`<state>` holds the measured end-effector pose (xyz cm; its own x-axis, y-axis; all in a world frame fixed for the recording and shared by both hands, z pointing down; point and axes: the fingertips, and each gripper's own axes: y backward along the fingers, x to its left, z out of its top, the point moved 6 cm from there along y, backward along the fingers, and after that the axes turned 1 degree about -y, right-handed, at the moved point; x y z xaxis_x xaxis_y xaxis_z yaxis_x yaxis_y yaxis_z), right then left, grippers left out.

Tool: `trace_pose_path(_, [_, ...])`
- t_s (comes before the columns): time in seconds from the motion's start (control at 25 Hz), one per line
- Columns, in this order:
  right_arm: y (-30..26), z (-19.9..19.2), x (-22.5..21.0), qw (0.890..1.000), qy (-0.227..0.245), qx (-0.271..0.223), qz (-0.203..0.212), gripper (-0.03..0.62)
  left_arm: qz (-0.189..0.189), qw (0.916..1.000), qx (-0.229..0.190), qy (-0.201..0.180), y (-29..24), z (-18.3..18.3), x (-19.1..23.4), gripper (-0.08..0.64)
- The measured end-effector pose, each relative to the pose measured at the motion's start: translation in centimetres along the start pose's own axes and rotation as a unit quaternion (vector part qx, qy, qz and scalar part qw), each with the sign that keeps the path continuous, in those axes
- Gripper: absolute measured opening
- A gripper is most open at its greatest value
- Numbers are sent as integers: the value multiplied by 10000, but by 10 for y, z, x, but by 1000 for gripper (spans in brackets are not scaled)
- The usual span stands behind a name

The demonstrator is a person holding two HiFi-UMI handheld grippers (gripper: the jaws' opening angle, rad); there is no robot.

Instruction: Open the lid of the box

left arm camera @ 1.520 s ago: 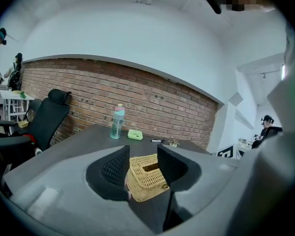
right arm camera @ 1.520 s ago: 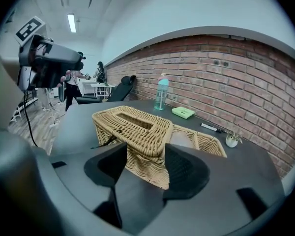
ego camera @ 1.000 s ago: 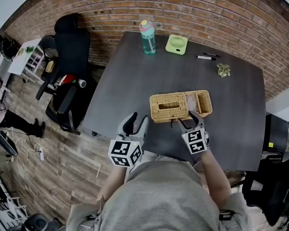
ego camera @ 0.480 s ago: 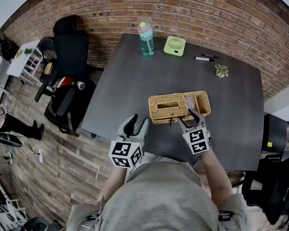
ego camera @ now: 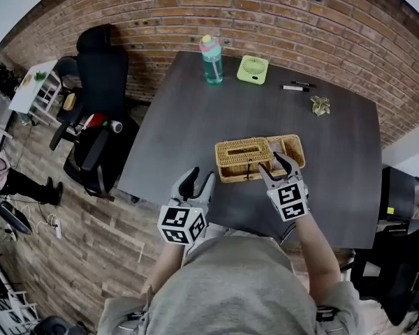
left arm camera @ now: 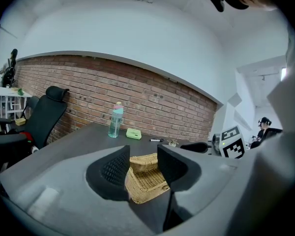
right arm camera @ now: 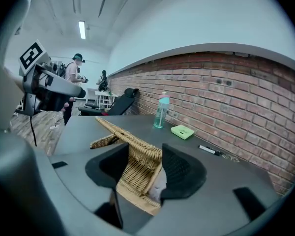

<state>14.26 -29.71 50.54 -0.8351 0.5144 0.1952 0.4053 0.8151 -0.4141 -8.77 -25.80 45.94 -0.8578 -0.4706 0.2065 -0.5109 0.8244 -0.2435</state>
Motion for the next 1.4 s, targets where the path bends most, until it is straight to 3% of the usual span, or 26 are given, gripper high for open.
trace_pose_path(0.76, [-26, 49, -31, 9993, 161, -323, 16, 190, 98, 9999, -29, 80, -9, 2, 11, 166])
trace_pose_path(1.4, [-62, 71, -55, 9993, 221, -254, 132, 184, 187, 9998, 19, 117, -19, 5, 22, 166])
